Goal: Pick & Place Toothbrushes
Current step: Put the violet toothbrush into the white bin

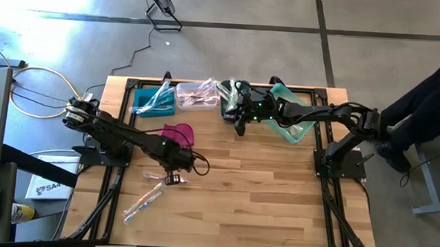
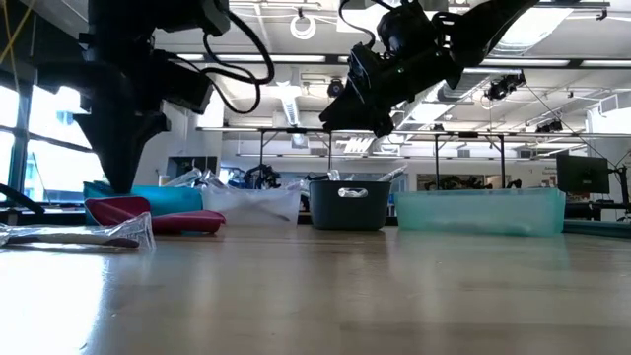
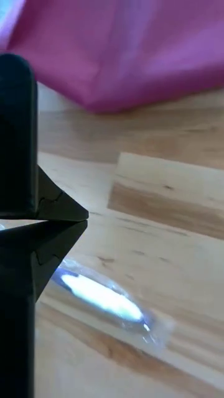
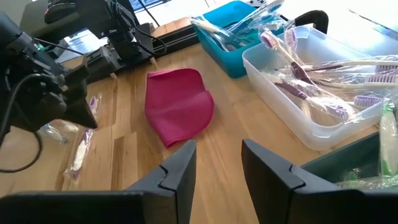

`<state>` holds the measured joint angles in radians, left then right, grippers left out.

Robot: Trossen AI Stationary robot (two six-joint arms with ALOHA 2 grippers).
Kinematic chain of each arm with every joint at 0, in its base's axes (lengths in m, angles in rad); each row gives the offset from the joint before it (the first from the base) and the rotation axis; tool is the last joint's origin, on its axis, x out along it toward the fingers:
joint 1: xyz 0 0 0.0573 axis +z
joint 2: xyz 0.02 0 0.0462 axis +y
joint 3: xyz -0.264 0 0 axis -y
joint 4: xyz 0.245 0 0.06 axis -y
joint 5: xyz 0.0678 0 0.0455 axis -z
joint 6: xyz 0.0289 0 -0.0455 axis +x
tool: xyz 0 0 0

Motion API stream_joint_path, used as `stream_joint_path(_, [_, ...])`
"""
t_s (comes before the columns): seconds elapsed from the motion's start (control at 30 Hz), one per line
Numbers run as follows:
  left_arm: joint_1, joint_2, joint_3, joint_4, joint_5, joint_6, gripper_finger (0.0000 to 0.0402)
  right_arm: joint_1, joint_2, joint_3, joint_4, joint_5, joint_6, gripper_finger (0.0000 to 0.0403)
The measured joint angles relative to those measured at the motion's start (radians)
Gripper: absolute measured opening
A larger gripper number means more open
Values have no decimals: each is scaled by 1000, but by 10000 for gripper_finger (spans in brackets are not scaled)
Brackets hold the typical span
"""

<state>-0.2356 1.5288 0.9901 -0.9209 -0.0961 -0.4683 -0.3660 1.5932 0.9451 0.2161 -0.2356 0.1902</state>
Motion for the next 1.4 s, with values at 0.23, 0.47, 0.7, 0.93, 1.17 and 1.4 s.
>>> stream_joint_path(0.23, [0,0,0,26,37,51,0,0,0,0,0,0,0,121])
stream_joint_path(0.47, [-23,0,-1,29,86,101,48,0,0,0,0,0,0,121])
stream_joint_path(0.7, [-29,0,-26,34,131,98,139,0,0,0,0,0,0,121])
stream_joint_path(0.93, [-29,0,-76,87,188,70,156,0,0,0,-11,-2,0,121])
stream_joint_path(1.17, [-35,0,-111,195,198,41,157,0,0,0,-25,-2,0,121])
stream_joint_path(1.4, [-89,0,-151,259,175,26,157,0,0,0,-29,-2,0,121])
